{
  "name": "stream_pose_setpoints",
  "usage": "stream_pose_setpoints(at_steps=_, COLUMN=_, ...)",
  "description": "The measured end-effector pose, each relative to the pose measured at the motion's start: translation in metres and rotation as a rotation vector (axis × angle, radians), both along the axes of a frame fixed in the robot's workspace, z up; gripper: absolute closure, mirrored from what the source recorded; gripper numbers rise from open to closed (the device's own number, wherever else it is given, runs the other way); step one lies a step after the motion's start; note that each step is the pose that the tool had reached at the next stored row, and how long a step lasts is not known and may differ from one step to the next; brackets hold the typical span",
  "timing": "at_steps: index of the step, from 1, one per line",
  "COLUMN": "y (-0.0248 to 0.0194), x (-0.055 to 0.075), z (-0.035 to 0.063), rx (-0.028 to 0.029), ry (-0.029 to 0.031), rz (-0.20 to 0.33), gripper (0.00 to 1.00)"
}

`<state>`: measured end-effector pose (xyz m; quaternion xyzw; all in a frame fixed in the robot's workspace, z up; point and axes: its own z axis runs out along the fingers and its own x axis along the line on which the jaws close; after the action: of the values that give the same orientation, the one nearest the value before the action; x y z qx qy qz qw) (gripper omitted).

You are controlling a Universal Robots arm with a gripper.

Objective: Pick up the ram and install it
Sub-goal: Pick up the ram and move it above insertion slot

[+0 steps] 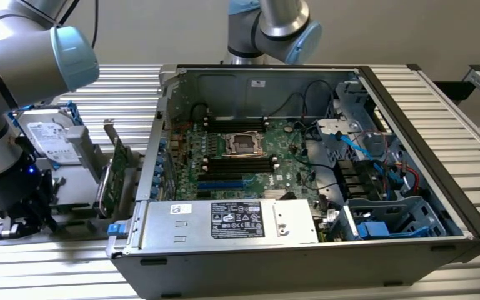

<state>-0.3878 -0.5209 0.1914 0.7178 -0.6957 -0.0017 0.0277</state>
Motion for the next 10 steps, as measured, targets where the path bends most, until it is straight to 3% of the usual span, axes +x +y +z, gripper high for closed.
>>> stream_pose_setpoints(at_steps=10, y=0.0001, x=0.0002, z=0.0019, rx=0.0003, ry=0.0005, rz=-0.005, gripper=0.86)
